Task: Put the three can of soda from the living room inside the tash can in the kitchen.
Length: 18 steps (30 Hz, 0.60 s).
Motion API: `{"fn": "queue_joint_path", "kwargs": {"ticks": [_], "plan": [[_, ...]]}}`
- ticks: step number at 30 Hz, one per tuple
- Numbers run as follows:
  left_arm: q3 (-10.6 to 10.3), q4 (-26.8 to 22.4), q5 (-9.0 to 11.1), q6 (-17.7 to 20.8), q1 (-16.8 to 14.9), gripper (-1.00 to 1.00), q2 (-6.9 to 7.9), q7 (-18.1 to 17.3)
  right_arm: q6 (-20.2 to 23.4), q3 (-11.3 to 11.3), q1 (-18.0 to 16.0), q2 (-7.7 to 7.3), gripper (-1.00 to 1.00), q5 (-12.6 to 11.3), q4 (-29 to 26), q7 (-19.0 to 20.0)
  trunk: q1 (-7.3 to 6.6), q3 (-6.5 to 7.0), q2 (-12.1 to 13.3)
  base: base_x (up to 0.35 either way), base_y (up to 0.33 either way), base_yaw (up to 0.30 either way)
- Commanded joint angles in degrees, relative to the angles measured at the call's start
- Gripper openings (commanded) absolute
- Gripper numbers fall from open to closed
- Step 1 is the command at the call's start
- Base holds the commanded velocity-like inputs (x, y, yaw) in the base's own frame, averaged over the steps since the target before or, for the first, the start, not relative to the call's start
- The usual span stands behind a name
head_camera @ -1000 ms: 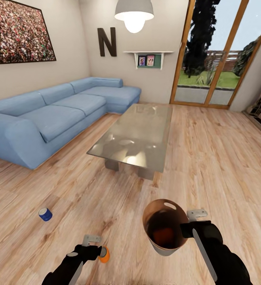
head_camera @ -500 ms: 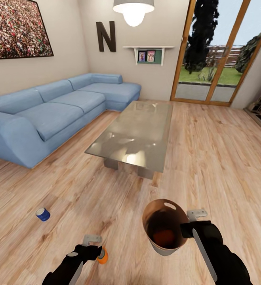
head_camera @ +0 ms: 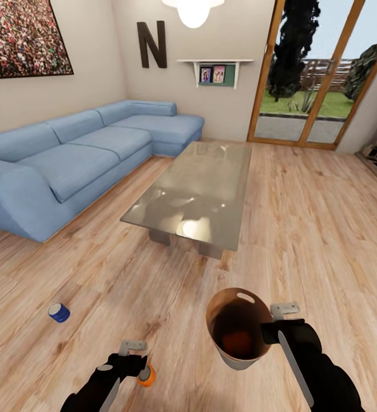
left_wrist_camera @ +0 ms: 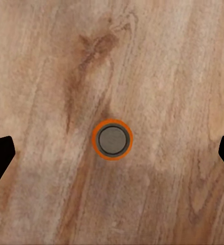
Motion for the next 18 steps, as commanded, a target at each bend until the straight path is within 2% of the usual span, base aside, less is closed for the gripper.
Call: {"fn": "queue_joint_path", "kwargs": {"ticks": [1,7,12,18], "plan": [[0.01,-0.03,-0.01,-0.03,0.00,1.00,-0.03,0.06,0.00,0.00,-0.02,0.00,-1.00,-0.56,0.01,0.06,-0.01,-0.09,0.00,0.043,0.000,0.000],[-0.01,-0.05,-0.02,0.00,0.00,1.00,-0.01,0.03,0.00,0.02,-0.02,0.00,-1.00,-0.59,-0.01,0.08,-0.01,-0.64,0.00,0.023,0.000,0.000],[-0.01,-0.05,0.05,0.01,0.00,1.00,-0.02,-0.04,0.00,0.02,-0.02,0.00,-1.00,-0.61,-0.01,0.08,-0.01,-1.10,0.00,0.169,0.000,0.000],[0.02,-0.06,-0.01,-0.05,0.00,1.00,-0.07,0.04,0.00,0.02,-0.02,0.00,-1.00,-0.57,-0.01,0.07,-0.01,-1.65,0.00,0.037,0.000,0.000]]}}
